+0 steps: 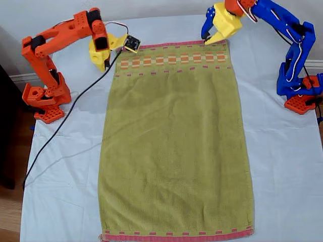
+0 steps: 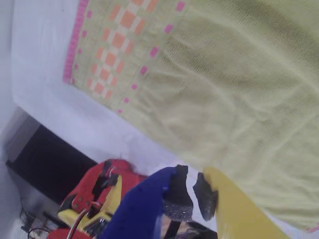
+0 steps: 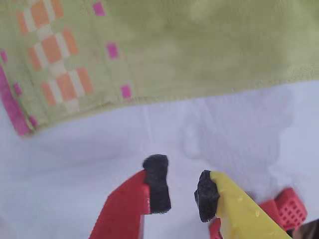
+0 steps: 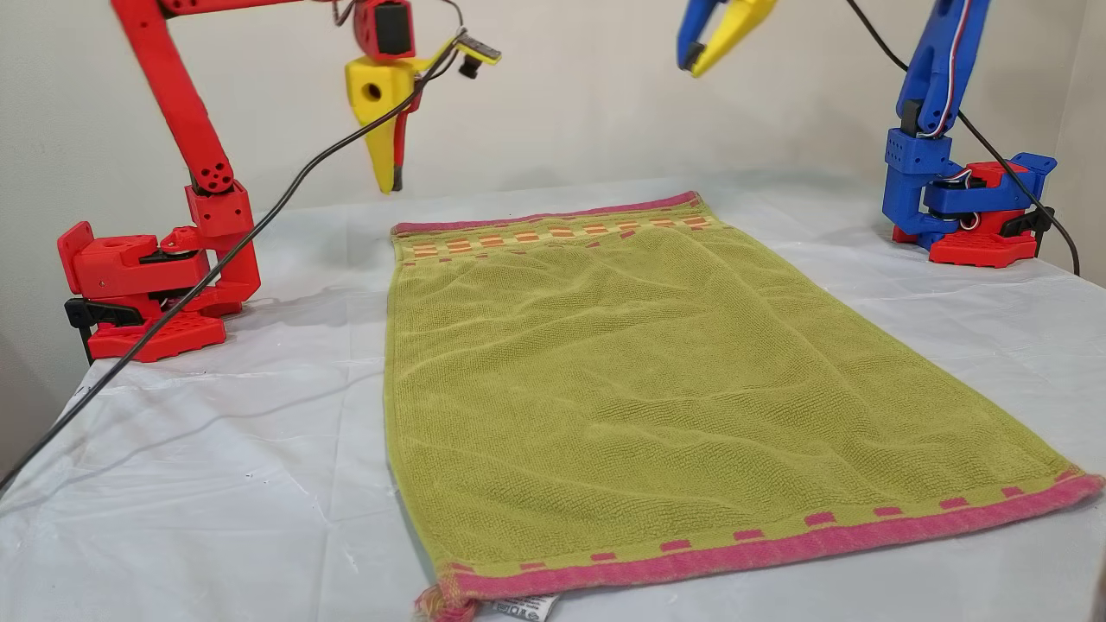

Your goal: Fold the towel.

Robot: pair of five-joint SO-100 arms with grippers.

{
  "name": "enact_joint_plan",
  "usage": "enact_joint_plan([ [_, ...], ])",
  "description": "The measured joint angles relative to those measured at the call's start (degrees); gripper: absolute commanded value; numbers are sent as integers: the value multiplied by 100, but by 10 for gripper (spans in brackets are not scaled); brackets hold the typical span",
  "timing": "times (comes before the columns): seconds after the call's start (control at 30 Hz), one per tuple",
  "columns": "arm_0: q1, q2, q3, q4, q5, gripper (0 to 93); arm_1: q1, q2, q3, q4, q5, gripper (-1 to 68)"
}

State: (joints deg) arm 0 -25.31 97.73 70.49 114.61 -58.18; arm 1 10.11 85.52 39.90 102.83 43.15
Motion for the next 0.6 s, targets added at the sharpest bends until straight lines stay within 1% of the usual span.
enact_joint_plan([
  [0.1,-114,-220,-510,229,-9,324,202,-132,-369,0,0,61],
  [0.17,-272,-229,-738,281,105,419,290,-202,-589,0,88,60],
  [0.2,-325,-229,-791,281,149,445,299,-237,-659,0,97,60],
  [0.27,-492,-229,-940,281,299,451,387,-299,-809,0,18,85],
  [0.3,-589,-229,-984,281,378,458,457,-299,-817,0,0,143],
  [0.37,-756,-220,-1002,255,492,515,598,-299,-817,0,18,251],
  [0.4,-870,-167,-976,149,580,535,598,-299,-817,0,26,272],
  [0.47,-993,-79,-879,-9,659,548,589,-334,-817,0,53,254],
  [0.57,-1178,0,-756,-220,729,625,545,-580,-817,0,149,240],
  [0.6,-1213,0,-712,-272,729,629,554,-650,-817,0,185,235],
])
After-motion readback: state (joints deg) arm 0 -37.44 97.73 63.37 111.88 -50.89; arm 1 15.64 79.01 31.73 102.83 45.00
